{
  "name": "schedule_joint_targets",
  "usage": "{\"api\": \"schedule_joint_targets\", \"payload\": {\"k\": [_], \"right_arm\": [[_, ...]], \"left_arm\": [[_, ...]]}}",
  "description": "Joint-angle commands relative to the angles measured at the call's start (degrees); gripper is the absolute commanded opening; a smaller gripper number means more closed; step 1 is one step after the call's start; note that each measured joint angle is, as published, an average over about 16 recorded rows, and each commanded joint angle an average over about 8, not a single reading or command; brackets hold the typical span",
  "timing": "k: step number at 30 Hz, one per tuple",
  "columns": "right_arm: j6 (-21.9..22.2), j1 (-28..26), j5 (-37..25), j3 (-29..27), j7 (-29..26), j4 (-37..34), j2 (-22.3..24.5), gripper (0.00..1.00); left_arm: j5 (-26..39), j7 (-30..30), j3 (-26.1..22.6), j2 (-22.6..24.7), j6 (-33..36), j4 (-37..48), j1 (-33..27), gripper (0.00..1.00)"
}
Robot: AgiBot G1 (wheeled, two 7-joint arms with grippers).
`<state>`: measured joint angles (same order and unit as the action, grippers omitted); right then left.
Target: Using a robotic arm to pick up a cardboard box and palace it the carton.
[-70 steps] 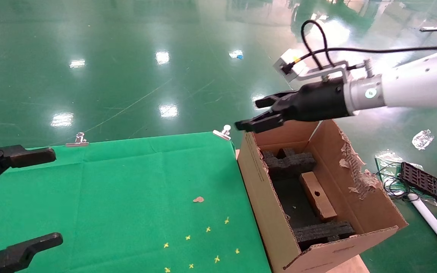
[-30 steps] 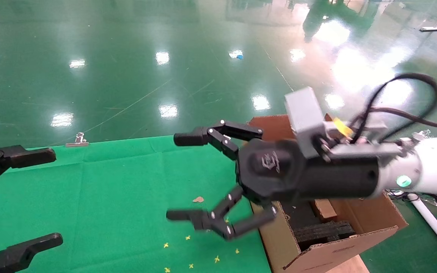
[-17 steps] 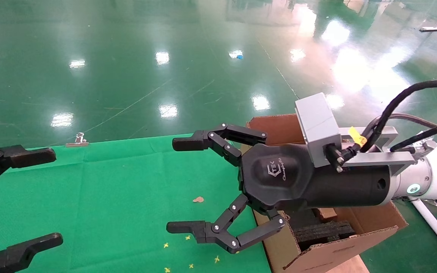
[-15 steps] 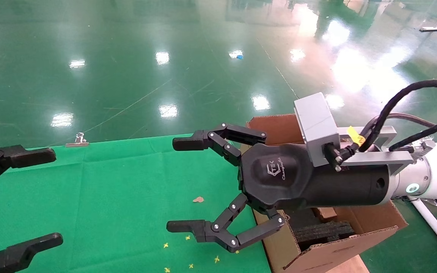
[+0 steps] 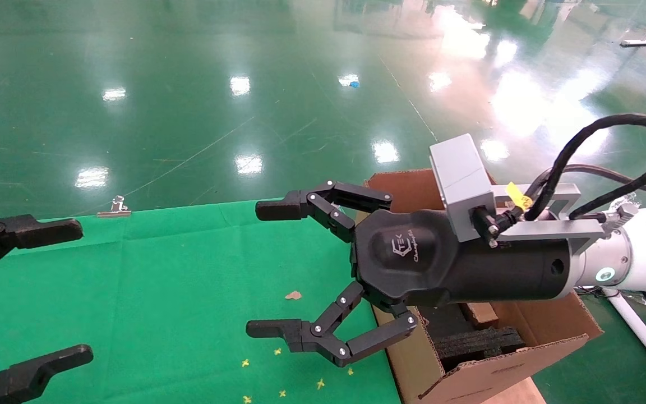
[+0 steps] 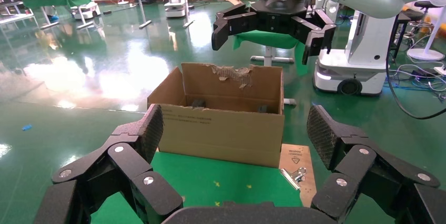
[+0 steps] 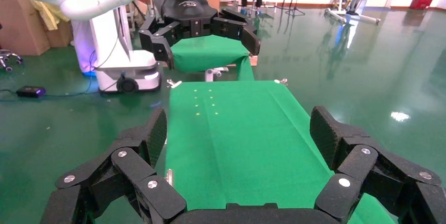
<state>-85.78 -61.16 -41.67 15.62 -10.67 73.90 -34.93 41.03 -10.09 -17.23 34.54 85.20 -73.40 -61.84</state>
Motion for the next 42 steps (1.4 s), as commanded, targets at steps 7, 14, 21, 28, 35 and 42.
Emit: {"api": "schedule_joint_targets", "payload": {"k": [7, 14, 21, 28, 35, 42], "right_arm": [[0.0, -0.2, -0.1, 0.2, 0.0, -0.2, 0.0, 1.0], [0.1, -0.3, -0.2, 0.3, -0.1, -0.3, -0.1, 1.0], [0.1, -0.4, -0.2, 0.4, -0.1, -0.3, -0.1, 1.0], [0.1, -0.4, -0.2, 0.4, -0.1, -0.3, -0.1, 1.0], [0.1, -0.4, -0.2, 0.4, -0.1, -0.4, -0.1, 1.0], [0.1, -0.4, -0.2, 0.5, -0.1, -0.4, -0.1, 1.0]], "left_arm": [[0.0, 0.0, 0.0, 0.0, 0.0, 0.0, 0.0, 1.0], [0.0, 0.0, 0.0, 0.0, 0.0, 0.0, 0.0, 1.0], [0.0, 0.0, 0.0, 0.0, 0.0, 0.0, 0.0, 1.0], [0.0, 0.0, 0.0, 0.0, 0.0, 0.0, 0.0, 1.0], [0.0, 0.0, 0.0, 0.0, 0.0, 0.0, 0.0, 1.0], [0.0, 0.0, 0.0, 0.0, 0.0, 0.0, 0.0, 1.0]]}}
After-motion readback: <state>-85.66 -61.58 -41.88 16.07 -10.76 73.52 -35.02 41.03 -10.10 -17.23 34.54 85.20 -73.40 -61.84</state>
